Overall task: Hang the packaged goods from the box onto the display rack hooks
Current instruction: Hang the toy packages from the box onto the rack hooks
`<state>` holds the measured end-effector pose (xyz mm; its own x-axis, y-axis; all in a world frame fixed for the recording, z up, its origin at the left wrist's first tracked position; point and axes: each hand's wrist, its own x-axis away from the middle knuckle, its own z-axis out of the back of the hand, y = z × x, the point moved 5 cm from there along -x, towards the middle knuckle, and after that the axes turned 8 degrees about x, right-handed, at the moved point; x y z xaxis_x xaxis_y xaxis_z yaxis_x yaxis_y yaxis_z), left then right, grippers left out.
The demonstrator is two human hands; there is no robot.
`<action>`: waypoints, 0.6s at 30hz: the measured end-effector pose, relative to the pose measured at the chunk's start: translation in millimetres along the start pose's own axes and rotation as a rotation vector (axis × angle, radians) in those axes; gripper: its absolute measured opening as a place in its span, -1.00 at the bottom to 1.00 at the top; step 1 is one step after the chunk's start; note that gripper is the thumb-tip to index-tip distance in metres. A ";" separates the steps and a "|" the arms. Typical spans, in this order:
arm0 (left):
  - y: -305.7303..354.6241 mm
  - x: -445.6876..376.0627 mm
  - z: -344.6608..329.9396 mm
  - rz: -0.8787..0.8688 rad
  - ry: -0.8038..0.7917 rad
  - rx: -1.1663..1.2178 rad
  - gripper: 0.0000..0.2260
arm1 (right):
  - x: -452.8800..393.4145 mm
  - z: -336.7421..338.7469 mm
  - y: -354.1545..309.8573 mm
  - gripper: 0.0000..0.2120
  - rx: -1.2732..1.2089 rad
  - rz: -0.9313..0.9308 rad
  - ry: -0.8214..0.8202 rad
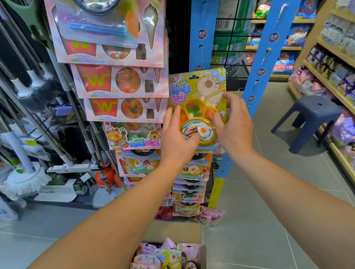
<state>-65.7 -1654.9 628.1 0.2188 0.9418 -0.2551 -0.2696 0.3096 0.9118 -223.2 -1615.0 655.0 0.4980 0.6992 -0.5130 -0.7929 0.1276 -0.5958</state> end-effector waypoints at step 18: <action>-23.2 -8.4 -5.0 0.049 -0.081 -0.125 -0.29 | 5.7 -22.9 23.8 -0.60 0.095 -0.070 -0.099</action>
<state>-66.0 -1669.4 607.5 0.2761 0.9442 -0.1795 -0.3957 0.2818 0.8741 -231.2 -1624.1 623.7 0.5198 0.7516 -0.4061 -0.7895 0.2410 -0.5645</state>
